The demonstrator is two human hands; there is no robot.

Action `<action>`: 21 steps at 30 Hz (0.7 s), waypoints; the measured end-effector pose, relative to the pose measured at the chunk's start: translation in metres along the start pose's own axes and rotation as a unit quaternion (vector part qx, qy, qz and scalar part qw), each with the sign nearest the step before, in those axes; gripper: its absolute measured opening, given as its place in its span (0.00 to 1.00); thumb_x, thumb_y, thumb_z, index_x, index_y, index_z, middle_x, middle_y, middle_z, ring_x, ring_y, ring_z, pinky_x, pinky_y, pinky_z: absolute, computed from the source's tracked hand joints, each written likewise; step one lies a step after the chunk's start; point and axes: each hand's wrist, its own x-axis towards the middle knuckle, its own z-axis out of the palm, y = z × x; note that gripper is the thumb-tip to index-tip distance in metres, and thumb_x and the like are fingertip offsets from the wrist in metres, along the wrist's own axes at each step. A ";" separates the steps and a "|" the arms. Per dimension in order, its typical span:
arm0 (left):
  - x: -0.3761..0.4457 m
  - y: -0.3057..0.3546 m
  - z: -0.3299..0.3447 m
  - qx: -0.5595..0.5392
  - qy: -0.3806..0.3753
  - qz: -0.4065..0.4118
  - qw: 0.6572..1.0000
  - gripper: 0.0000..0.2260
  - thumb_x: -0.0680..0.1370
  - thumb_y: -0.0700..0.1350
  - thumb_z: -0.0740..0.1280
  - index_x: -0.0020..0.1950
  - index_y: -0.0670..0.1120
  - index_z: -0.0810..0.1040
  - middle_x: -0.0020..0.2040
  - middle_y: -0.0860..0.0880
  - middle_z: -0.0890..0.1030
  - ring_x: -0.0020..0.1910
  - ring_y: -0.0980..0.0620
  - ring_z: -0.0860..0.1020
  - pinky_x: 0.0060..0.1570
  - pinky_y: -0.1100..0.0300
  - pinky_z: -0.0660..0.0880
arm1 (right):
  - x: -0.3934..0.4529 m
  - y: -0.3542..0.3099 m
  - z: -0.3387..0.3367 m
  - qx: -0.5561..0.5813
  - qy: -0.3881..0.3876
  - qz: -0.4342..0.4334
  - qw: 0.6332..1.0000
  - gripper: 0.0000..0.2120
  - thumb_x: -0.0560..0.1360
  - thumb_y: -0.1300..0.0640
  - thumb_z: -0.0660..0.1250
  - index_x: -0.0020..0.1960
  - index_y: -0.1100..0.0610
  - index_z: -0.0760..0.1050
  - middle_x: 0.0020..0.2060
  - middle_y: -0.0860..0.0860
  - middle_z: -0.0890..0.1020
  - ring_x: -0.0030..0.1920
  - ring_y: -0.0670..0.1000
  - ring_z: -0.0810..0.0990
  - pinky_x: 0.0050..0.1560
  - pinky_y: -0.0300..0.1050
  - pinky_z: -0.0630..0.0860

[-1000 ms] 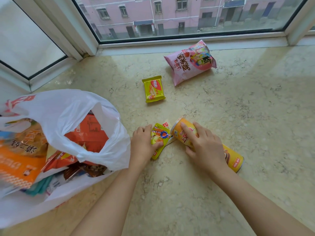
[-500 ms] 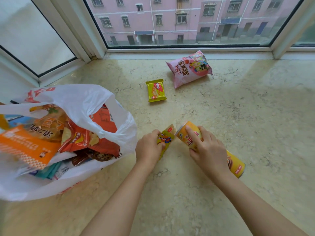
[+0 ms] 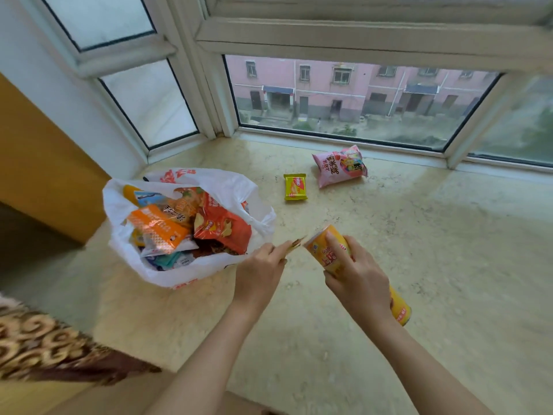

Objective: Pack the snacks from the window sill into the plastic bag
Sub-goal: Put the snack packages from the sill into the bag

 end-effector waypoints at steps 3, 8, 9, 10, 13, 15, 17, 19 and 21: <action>-0.017 -0.002 -0.048 -0.171 0.023 -0.176 0.969 0.18 0.72 0.47 0.75 0.61 0.55 0.79 0.43 0.56 0.82 0.38 0.58 0.79 0.33 0.62 0.75 | -0.009 -0.029 -0.025 0.047 0.003 -0.008 0.999 0.40 0.61 0.55 0.76 0.70 0.44 0.66 0.62 0.53 0.77 0.53 0.56 0.80 0.37 0.46 0.77; -0.045 -0.028 -0.098 -0.448 0.082 -0.384 0.803 0.22 0.68 0.43 0.78 0.57 0.56 0.76 0.47 0.52 0.84 0.44 0.58 0.83 0.43 0.59 0.79 | -0.015 -0.081 -0.042 0.113 -0.015 -0.024 0.993 0.41 0.61 0.53 0.77 0.70 0.42 0.66 0.61 0.48 0.76 0.51 0.53 0.80 0.34 0.45 0.76; -0.050 -0.033 -0.105 -0.467 0.088 -0.395 0.786 0.22 0.68 0.41 0.78 0.56 0.54 0.76 0.47 0.52 0.84 0.43 0.59 0.83 0.42 0.60 0.79 | -0.014 -0.091 -0.043 0.120 -0.022 -0.028 0.992 0.41 0.61 0.53 0.77 0.70 0.41 0.65 0.61 0.47 0.76 0.51 0.53 0.80 0.34 0.45 0.76; -0.054 -0.039 -0.111 -0.476 0.091 -0.401 0.777 0.22 0.67 0.40 0.78 0.57 0.52 0.76 0.47 0.52 0.84 0.43 0.59 0.83 0.41 0.61 0.79 | -0.014 -0.102 -0.042 0.126 -0.027 -0.033 0.991 0.41 0.61 0.52 0.76 0.71 0.40 0.64 0.61 0.47 0.76 0.51 0.52 0.80 0.34 0.45 0.76; -0.061 -0.061 -0.126 -0.494 0.100 -0.410 0.760 0.22 0.67 0.39 0.78 0.59 0.47 0.78 0.48 0.49 0.85 0.48 0.52 0.83 0.47 0.53 0.80 | -0.009 -0.135 -0.037 0.135 -0.041 -0.050 0.989 0.40 0.62 0.51 0.74 0.70 0.38 0.63 0.62 0.46 0.75 0.52 0.52 0.80 0.35 0.45 0.76; -0.060 -0.078 -0.134 -0.511 0.106 -0.416 0.745 0.22 0.67 0.38 0.77 0.59 0.48 0.78 0.49 0.47 0.85 0.49 0.49 0.83 0.48 0.49 0.80 | -0.005 -0.157 -0.031 0.135 -0.049 -0.053 0.988 0.40 0.62 0.51 0.74 0.70 0.37 0.62 0.63 0.45 0.75 0.52 0.52 0.80 0.35 0.43 0.75; -0.055 -0.095 -0.139 -0.525 0.108 -0.417 0.734 0.22 0.68 0.37 0.77 0.60 0.48 0.77 0.50 0.47 0.85 0.49 0.49 0.83 0.49 0.49 0.80 | 0.002 -0.176 -0.024 0.139 -0.053 -0.043 0.988 0.40 0.62 0.50 0.74 0.71 0.37 0.63 0.63 0.44 0.75 0.52 0.50 0.80 0.35 0.42 0.74; -0.048 -0.113 -0.141 -0.544 0.102 -0.412 0.724 0.24 0.68 0.36 0.77 0.62 0.46 0.76 0.50 0.46 0.85 0.50 0.48 0.83 0.51 0.47 0.79 | 0.012 -0.193 -0.015 0.146 -0.059 -0.030 0.987 0.39 0.64 0.49 0.73 0.71 0.37 0.63 0.63 0.42 0.74 0.52 0.48 0.79 0.35 0.41 0.74; -0.039 -0.131 -0.140 -0.562 0.096 -0.410 0.712 0.25 0.68 0.36 0.77 0.63 0.45 0.75 0.51 0.46 0.85 0.51 0.47 0.83 0.52 0.45 0.79 | 0.022 -0.208 -0.006 0.147 -0.066 -0.027 0.987 0.38 0.66 0.48 0.72 0.72 0.37 0.62 0.63 0.41 0.74 0.53 0.47 0.79 0.36 0.42 0.75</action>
